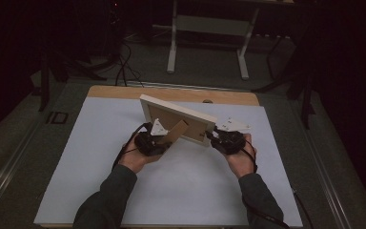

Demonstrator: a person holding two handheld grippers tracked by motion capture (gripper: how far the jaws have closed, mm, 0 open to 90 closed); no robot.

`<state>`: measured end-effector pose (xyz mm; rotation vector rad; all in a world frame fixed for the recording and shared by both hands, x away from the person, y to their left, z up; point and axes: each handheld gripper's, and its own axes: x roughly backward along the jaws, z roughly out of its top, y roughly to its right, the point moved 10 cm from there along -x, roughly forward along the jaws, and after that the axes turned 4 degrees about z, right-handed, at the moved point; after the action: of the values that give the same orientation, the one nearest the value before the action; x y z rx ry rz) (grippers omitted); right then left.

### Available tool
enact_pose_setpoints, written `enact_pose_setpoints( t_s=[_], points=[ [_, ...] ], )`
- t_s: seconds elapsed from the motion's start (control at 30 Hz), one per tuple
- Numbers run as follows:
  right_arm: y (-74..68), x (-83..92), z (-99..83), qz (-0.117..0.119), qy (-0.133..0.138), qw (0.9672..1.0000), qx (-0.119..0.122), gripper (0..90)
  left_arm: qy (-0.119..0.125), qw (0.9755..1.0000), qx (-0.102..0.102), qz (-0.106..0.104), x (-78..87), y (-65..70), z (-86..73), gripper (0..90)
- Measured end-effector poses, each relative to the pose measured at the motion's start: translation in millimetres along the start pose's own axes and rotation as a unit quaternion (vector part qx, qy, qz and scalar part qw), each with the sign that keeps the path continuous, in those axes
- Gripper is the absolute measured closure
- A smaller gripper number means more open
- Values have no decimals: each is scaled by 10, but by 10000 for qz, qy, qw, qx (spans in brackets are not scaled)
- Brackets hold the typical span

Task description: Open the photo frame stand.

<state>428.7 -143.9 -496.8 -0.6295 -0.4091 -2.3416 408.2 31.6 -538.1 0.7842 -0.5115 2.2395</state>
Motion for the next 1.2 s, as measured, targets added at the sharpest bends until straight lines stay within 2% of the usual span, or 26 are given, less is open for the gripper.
enact_pose_setpoints(
  t_s=[0.13, 0.4, 0.6, 0.9, 1.2],
  points=[
    [-35, 18, -12, -22, -33, 9999, 138, 637, 45, 10000, -43, 10, 25, 28, 15, 710],
    [-81, 31, -24, -79, -2, 9997, 211, 637, 43, 9999, -101, 38, 39, 69, -18, 712],
    [-114, 41, -37, -200, -29, 9993, 307, 638, 121, 9999, -86, 13, 60, 132, -41, 712],
    [-184, 62, -62, -308, -47, 9983, 493, 638, 125, 9999, -74, 42, 68, 180, -105, 716],
    [-240, 79, -86, -370, -54, 9977, 570, 636, 97, 9999, -53, -1, 69, 216, -152, 718]
  ],
)
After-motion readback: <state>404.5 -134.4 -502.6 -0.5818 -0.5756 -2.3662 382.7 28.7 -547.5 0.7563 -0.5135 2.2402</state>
